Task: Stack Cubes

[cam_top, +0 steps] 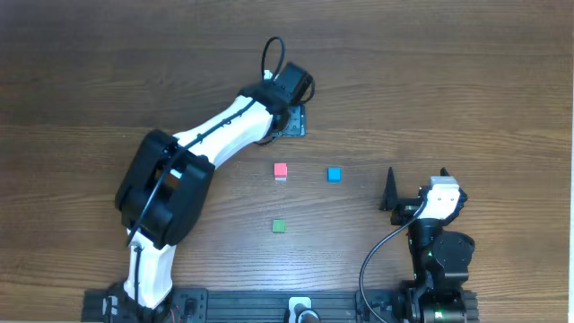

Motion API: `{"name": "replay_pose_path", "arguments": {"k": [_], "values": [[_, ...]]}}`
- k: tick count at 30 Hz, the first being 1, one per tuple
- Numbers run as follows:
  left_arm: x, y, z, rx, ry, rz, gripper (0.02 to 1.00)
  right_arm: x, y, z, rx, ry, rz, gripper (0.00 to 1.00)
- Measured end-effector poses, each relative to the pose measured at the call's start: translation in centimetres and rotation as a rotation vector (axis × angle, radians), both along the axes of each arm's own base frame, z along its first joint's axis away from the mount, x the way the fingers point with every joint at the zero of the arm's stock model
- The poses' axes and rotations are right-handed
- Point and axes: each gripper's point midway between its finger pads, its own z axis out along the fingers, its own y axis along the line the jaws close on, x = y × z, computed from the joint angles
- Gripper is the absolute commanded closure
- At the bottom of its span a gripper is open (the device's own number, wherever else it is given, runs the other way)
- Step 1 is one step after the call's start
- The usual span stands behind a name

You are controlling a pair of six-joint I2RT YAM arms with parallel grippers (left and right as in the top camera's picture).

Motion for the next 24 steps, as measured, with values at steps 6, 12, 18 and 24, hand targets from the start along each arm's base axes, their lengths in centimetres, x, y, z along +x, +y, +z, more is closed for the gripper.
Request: {"name": "replay_pose_path", "arguments": {"k": [6, 12, 18, 24], "values": [[0.5, -0.4, 0.9, 0.007, 0.021, -0.026, 0.251, 0.0, 0.0, 0.0, 0.0, 0.0, 0.0, 0.007], [1.4, -1.1, 0.9, 0.008, 0.029, -0.041, 0.248, 0.0, 0.0, 0.0, 0.0, 0.0, 0.0, 0.007], [0.6, -0.5, -0.2, 0.032, 0.079, -0.045, 0.257, 0.0, 0.0, 0.0, 0.001, 0.0, 0.0, 0.009], [0.6, 0.0, -0.2, 0.034, 0.089, -0.039, 0.294, 0.0, 0.0, 0.0, 0.0, 0.0, 0.0, 0.009]]}}
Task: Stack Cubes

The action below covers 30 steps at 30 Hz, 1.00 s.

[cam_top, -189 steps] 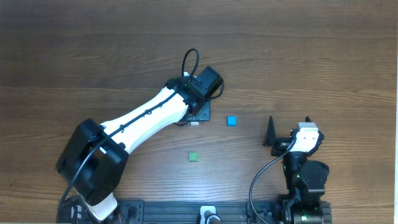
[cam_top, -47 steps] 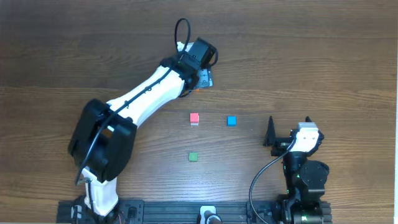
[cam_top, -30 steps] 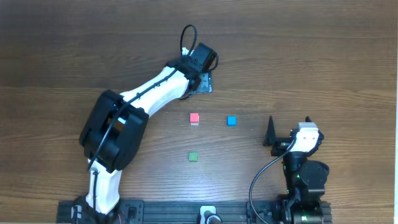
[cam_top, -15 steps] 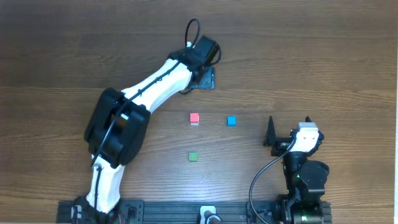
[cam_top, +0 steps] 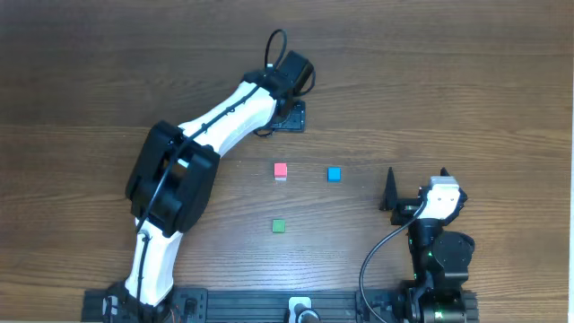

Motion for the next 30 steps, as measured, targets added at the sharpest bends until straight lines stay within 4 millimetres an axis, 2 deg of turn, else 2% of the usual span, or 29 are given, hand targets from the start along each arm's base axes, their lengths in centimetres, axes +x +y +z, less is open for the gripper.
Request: {"name": "replay_pose_path", "arguments": {"k": [5, 10, 30], "values": [[0.06, -0.01, 0.01, -0.004, 0.0, 0.001, 0.338, 0.0, -0.01, 0.0, 0.0, 0.0, 0.0, 0.007], [0.07, -0.09, 0.0, -0.008, 0.001, 0.0, 0.448, 0.0, -0.01, 0.0, 0.001, 0.0, 0.0, 0.007], [-0.19, -0.4, -0.11, -0.025, 0.015, -0.006, 0.665, 0.0, 0.0, 0.0, 0.0, 0.0, 0.0, 0.009]]}}
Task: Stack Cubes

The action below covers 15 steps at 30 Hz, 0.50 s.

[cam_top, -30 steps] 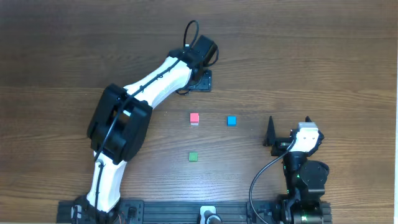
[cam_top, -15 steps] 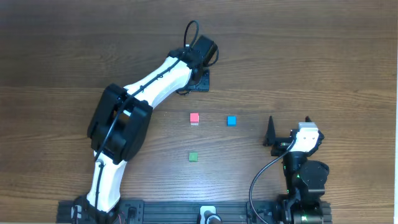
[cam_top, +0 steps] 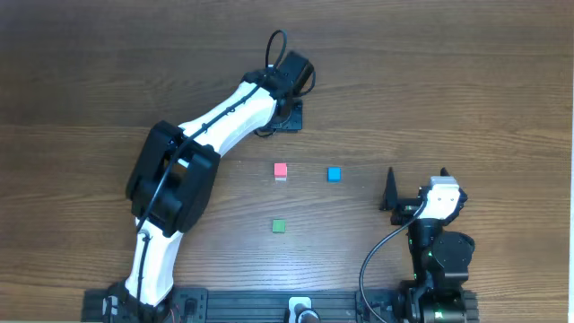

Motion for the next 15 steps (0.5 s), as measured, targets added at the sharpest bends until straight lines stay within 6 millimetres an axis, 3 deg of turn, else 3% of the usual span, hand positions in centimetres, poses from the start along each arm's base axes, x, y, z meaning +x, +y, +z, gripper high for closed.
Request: {"name": "replay_pose_path", "arguments": {"k": [15], "values": [[-0.08, 0.0, -0.01, -0.001, 0.004, -0.001, 0.84, 0.0, 0.0, 0.0, 0.0, 0.0, 0.0, 0.007]]}}
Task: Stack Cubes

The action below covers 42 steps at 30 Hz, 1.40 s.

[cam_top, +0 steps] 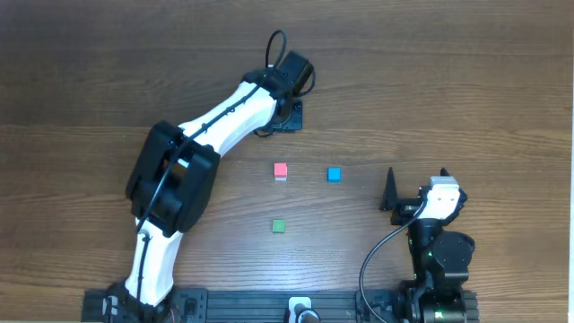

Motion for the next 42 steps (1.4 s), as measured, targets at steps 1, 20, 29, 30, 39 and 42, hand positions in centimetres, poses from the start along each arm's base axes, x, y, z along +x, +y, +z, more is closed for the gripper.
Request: {"name": "replay_pose_path", "arguments": {"k": [1, 20, 29, 30, 39, 42], "values": [[0.0, 0.0, 0.0, 0.0, 0.0, 0.0, 0.851, 0.0, 0.0, 0.0, -0.001, 0.0, 0.0, 0.009], [-6.1, -2.7, 12.0, -0.038, -0.127, -0.004, 0.956, 0.0, 0.0, 0.0, 0.0, 0.0, 0.0, 0.009], [-12.2, -0.6, 8.8, -0.02, -0.098, 0.061, 0.974, 0.0, 0.0, 0.0, 0.0, 0.0, 0.0, 0.007], [-12.6, -0.2, 8.0, -0.008, -0.088, 0.066, 0.976, 0.0, 0.0, 0.0, 0.0, 0.0, 0.0, 0.007], [-13.0, 0.0, 7.2, 0.004, -0.099, 0.085, 0.974, 0.0, 0.0, 0.0, 0.0, 0.0, 0.0, 0.007], [-12.9, 0.0, 7.2, 0.002, -0.104, 0.089, 0.974, 0.0, 0.0, 0.0, 0.0, 0.0, 0.0, 0.009]]}}
